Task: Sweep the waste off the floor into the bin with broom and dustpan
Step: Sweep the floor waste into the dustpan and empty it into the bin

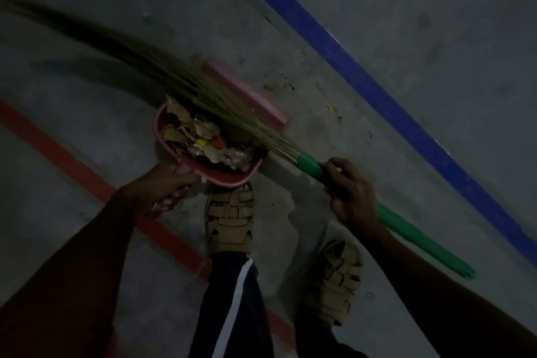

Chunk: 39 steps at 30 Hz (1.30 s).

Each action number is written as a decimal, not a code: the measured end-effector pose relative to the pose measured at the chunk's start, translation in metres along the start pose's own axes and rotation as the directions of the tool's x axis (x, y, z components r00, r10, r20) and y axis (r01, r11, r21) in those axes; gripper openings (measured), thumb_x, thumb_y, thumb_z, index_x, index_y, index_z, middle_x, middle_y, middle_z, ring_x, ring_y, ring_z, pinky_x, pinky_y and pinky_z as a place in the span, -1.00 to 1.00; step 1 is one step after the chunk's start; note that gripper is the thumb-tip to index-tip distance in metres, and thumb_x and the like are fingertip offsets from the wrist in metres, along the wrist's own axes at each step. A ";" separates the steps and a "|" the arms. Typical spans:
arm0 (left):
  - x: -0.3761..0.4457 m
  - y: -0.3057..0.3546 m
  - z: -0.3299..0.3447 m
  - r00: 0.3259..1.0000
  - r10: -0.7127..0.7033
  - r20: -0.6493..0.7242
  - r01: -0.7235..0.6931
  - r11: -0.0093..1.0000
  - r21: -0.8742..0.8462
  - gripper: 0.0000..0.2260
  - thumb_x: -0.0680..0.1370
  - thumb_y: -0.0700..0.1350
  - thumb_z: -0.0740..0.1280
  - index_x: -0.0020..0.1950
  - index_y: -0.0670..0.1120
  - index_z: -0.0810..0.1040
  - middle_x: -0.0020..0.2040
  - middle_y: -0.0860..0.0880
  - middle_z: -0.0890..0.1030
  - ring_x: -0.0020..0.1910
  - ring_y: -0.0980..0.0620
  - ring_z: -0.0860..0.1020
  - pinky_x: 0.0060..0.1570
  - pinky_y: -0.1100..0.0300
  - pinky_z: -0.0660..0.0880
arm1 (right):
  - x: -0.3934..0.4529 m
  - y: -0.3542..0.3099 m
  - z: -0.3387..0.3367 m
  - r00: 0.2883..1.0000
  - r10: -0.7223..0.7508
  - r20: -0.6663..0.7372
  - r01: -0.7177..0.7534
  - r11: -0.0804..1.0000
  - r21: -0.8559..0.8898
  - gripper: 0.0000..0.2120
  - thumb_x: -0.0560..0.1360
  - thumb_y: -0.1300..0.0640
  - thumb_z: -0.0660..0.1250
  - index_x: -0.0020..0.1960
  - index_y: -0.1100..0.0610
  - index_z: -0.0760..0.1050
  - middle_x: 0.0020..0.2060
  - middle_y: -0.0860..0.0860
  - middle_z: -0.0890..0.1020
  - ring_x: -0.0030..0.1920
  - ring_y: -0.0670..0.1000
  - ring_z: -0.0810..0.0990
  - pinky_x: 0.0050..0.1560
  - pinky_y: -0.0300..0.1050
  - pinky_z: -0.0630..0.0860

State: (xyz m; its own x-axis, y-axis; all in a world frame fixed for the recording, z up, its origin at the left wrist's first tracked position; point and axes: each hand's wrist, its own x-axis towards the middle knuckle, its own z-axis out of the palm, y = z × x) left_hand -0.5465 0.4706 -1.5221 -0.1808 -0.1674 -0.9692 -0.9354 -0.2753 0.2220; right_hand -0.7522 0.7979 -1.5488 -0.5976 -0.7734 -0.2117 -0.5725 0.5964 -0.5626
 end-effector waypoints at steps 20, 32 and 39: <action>-0.006 0.021 0.075 0.998 -0.012 0.054 0.001 0.978 0.208 -0.62 0.58 -0.07 0.42 -0.44 -0.08 0.50 -0.52 -0.06 0.31 -0.63 0.05 0.20 -0.55 0.30 0.17 | -0.100 0.057 -0.025 0.936 0.347 -0.054 -0.350 0.935 -0.050 -0.48 0.31 0.18 0.23 0.27 0.15 0.53 0.28 0.06 0.50 -0.12 0.13 0.61 -0.28 -0.20 0.38; -0.016 -0.018 0.064 1.000 0.026 -0.012 -0.023 0.982 0.187 -0.69 0.56 -0.11 0.46 -0.25 -0.13 0.39 -0.54 -0.03 0.30 -0.65 0.07 0.19 -0.59 0.34 0.17 | -0.172 0.027 -0.016 0.960 0.213 -0.180 -0.213 0.977 0.021 -0.54 0.37 0.28 0.26 0.26 0.24 0.57 0.22 0.11 0.54 -0.15 0.14 0.62 -0.34 -0.07 0.54; -0.015 -0.028 0.075 0.999 0.032 -0.016 -0.029 0.985 0.171 -0.66 0.57 -0.09 0.44 -0.29 -0.14 0.37 -0.54 -0.06 0.27 -0.65 0.06 0.19 -0.57 0.33 0.17 | -0.166 0.037 -0.014 0.874 0.414 -0.254 -0.426 0.905 0.007 -0.58 0.46 0.17 0.25 0.31 0.15 0.52 0.25 0.06 0.51 -0.08 0.11 0.60 -0.30 -0.09 0.51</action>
State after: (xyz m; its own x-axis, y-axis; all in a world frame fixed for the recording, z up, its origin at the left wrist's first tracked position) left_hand -0.5407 0.5513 -1.5216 -0.2062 -0.1910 -0.9597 -0.9679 -0.1043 0.2287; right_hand -0.6816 0.9508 -1.5235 -0.9020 -0.3746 -0.2145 -0.2593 0.8675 -0.4245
